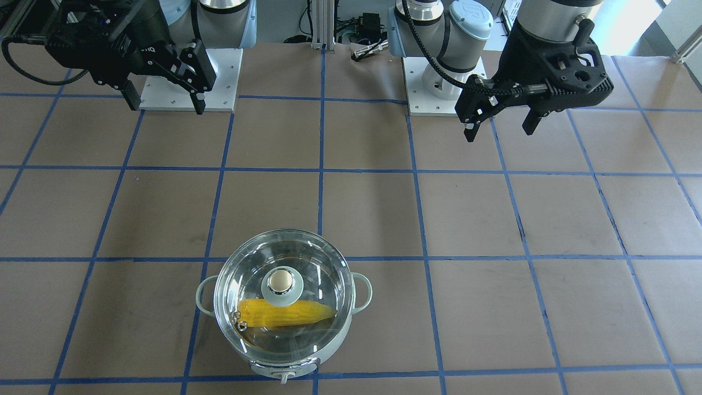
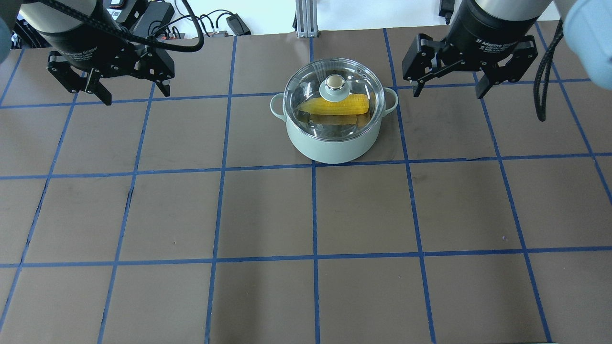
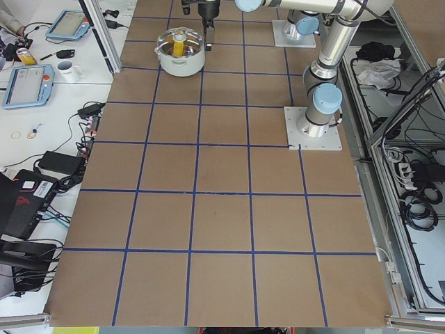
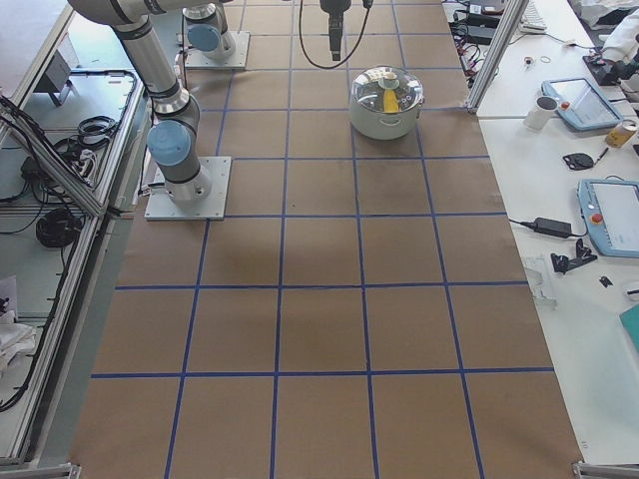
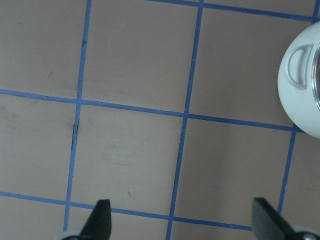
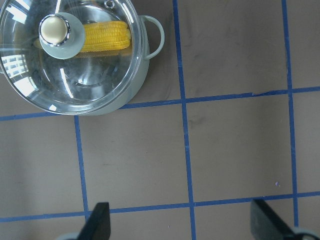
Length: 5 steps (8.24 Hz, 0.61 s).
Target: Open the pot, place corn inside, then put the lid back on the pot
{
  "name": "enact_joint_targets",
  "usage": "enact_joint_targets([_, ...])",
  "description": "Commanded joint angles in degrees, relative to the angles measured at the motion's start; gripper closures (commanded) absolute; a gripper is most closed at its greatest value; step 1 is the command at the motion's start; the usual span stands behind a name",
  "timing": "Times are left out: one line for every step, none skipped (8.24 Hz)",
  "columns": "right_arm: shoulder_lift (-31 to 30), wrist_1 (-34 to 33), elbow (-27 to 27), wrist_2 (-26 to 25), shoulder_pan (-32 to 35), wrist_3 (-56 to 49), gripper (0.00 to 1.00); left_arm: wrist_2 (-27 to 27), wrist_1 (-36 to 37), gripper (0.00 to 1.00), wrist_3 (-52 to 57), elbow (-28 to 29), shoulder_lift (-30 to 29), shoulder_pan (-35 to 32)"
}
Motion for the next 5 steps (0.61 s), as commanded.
enact_joint_targets([0.1,0.1,0.0,-0.1,0.0,-0.1,0.0,0.0,0.0,0.0,-0.1,0.0,0.0,0.0])
enact_joint_targets([0.1,0.1,0.1,-0.1,0.0,-0.2,0.0,0.0,-0.1,0.0,-0.1,0.0,0.0,-0.1])
enact_joint_targets([0.0,0.3,0.1,0.0,0.1,-0.2,0.0,0.0,-0.1,0.0,0.0,0.2,0.1,-0.1])
enact_joint_targets([0.0,0.5,0.1,-0.1,-0.1,-0.2,0.0,0.1,-0.1,0.0,0.0,0.2,0.1,-0.2])
enact_joint_targets([0.0,0.5,0.1,-0.1,-0.1,-0.2,0.0,0.1,-0.1,0.0,0.0,0.2,0.1,-0.1])
